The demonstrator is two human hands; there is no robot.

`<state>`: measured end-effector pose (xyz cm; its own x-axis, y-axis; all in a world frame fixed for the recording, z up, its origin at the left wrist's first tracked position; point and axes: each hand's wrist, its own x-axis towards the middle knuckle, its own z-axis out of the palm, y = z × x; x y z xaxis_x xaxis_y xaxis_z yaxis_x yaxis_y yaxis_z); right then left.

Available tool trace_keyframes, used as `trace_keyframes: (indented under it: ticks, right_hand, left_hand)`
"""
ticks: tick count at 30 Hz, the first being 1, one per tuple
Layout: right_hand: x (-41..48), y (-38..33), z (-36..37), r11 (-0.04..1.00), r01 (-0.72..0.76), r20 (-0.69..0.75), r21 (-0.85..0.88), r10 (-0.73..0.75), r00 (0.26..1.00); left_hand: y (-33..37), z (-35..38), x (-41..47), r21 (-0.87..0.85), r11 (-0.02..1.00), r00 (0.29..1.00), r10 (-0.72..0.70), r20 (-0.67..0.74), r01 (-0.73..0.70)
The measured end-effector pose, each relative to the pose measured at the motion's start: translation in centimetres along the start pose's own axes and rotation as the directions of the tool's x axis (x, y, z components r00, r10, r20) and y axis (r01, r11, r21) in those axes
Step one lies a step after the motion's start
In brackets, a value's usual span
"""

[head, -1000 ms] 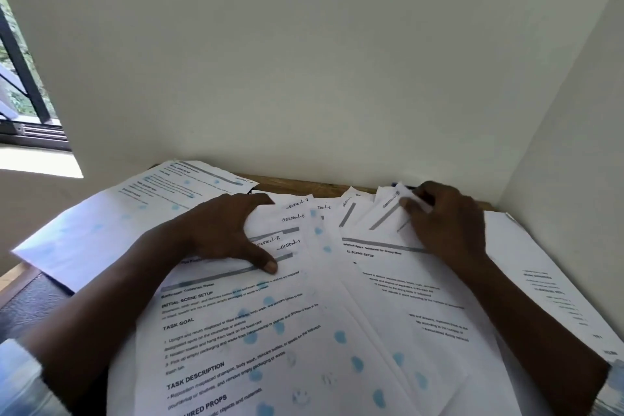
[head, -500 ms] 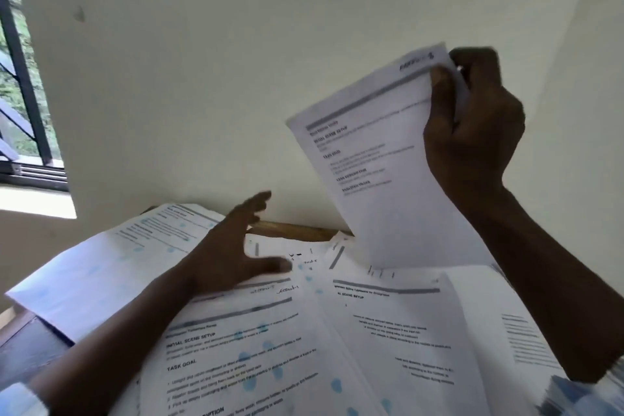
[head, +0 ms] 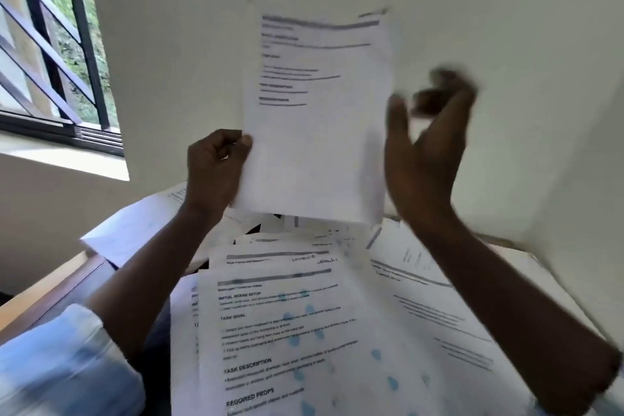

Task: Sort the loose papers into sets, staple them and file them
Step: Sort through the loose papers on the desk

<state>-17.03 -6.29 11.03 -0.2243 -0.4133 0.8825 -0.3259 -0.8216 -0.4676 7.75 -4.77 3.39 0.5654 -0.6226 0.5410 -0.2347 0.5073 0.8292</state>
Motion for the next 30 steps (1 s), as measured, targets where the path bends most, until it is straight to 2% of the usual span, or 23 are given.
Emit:
trace_keyframes:
  ticks: [1,2,4,7,9,12,17,20,26,30]
  right_hand:
    - [-3.1,1.1,-0.2,0.999,-0.022,0.203,-0.037,0.029,0.979]
    - [-6.1,2.0,-0.6,0.997,-0.032,0.4,-0.076,0.06,0.914]
    - [-11.0,3.5,-1.3,0.987,0.008,0.644,-0.163,0.1,0.759]
    - [-14.9,4.9,-1.6,0.932,0.178,0.769,-0.317,0.142,0.624]
    - [-15.9,5.4,-1.6,0.893,0.287,0.82,-0.346,0.14,0.555]
    - [-16.3,6.0,-1.3,0.872,0.328,0.823,-0.364,0.136,0.552]
    - [-16.4,6.3,-1.3,0.894,0.267,0.799,-0.36,0.148,0.583]
    - [-16.2,6.2,-1.3,0.923,0.222,0.822,-0.314,0.147,0.55]
    - [-15.8,5.9,-1.0,0.905,0.29,0.845,-0.31,0.123,0.52]
    - [-16.1,6.6,-1.3,0.954,0.174,0.813,-0.243,0.102,0.573]
  left_hand:
    - [-1.0,-0.6,0.5,0.063,0.998,0.999,0.011,-0.033,-0.009]
    - [-1.9,-1.1,0.9,0.124,0.992,0.998,0.024,-0.064,-0.016]
    - [-3.1,-1.7,1.3,0.231,0.973,0.992,0.057,-0.114,-0.03]
    - [-3.6,-1.9,1.4,0.343,0.938,0.985,0.099,-0.139,-0.046]
    - [-3.8,-1.9,1.3,0.4,0.916,0.985,0.108,-0.133,-0.046]
    - [-4.1,-1.7,1.2,0.452,0.891,0.986,0.114,-0.123,-0.047]
    - [-4.2,-2.0,1.3,0.454,0.89,0.983,0.12,-0.141,-0.044]
    - [-4.3,-2.1,1.2,0.458,0.888,0.979,0.13,-0.158,-0.044]
    - [-4.8,-2.3,1.0,0.459,0.888,0.982,0.079,-0.174,0.01]
    - [-4.6,-2.3,1.0,0.464,0.886,0.982,0.081,-0.169,0.007]
